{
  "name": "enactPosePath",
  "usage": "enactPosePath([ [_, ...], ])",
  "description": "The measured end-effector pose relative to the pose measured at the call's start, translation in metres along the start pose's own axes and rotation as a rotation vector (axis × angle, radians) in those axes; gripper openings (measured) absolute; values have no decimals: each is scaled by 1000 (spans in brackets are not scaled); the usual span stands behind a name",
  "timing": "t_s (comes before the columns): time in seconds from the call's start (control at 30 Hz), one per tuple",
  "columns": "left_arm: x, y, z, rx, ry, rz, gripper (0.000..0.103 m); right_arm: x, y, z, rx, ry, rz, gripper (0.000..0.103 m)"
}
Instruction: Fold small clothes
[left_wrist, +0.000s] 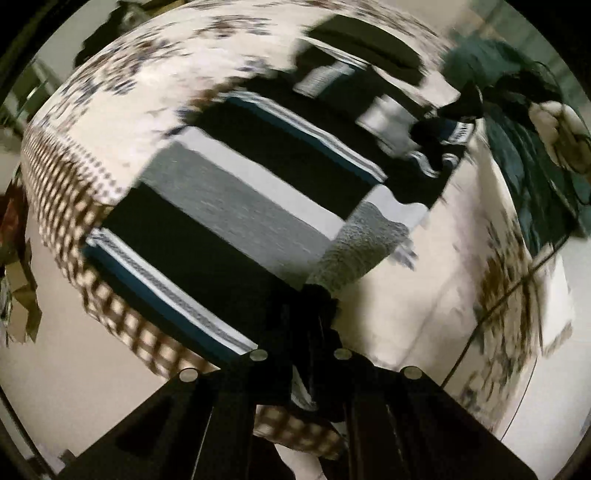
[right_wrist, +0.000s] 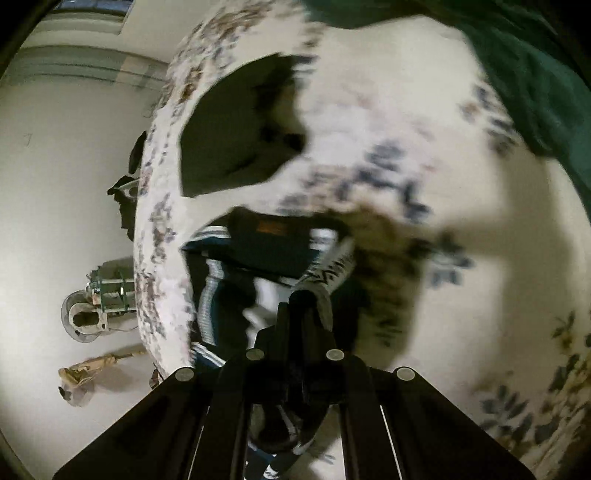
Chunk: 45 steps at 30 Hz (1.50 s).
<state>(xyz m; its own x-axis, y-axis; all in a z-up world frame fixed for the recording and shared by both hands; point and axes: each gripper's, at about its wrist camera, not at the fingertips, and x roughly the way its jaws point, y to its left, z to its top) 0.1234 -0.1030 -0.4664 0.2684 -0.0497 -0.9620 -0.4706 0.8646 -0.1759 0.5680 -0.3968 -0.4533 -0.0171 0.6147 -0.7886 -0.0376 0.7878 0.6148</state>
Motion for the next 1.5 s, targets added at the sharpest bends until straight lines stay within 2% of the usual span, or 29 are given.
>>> enactPosePath([
  [0.13,7,62,22,-78,5,-20,4,34,76,12,-71,11,-30,4],
  [0.3,31,141,53,-160,51,-69,4,109,151,31,-82,14,-112,4],
  [0.5,48,192,79,-157,114,-116,4,207,224,46,-97,35,-239,4],
  [0.63,49,213,90,-155,130,-149,4,249,254,50,-81,47,-290,4],
  [0.87,56,243,96,-178,146,-178,4,288,301,44,-119,52,-334,4],
  [0.97,61,251,96,-160,147,-169,4,297,314,45,-133,22,-351,4],
  [1.03,81,256,95,-160,199,-176,8,305,315,46,-141,13,-368,4],
  [1.13,104,276,89,-273,303,-244,16,324,301,44,-89,104,-320,7],
  [1.17,99,281,89,-305,303,-269,25,318,299,38,-81,102,-304,16],
  [1.2,91,284,90,-303,291,-276,32,306,301,27,-96,86,-272,34],
  [1.23,86,285,91,-292,283,-276,53,297,303,16,-122,80,-250,45],
  [1.27,77,285,91,-274,267,-277,70,282,306,-1,-166,73,-237,62],
  [1.3,72,285,91,-264,256,-287,71,265,306,-24,-207,60,-238,68],
  [1.37,71,280,87,-242,280,-292,71,239,296,-67,-226,70,-232,68],
  [1.5,83,260,75,-176,307,-214,71,206,237,-180,-98,158,-213,68],
])
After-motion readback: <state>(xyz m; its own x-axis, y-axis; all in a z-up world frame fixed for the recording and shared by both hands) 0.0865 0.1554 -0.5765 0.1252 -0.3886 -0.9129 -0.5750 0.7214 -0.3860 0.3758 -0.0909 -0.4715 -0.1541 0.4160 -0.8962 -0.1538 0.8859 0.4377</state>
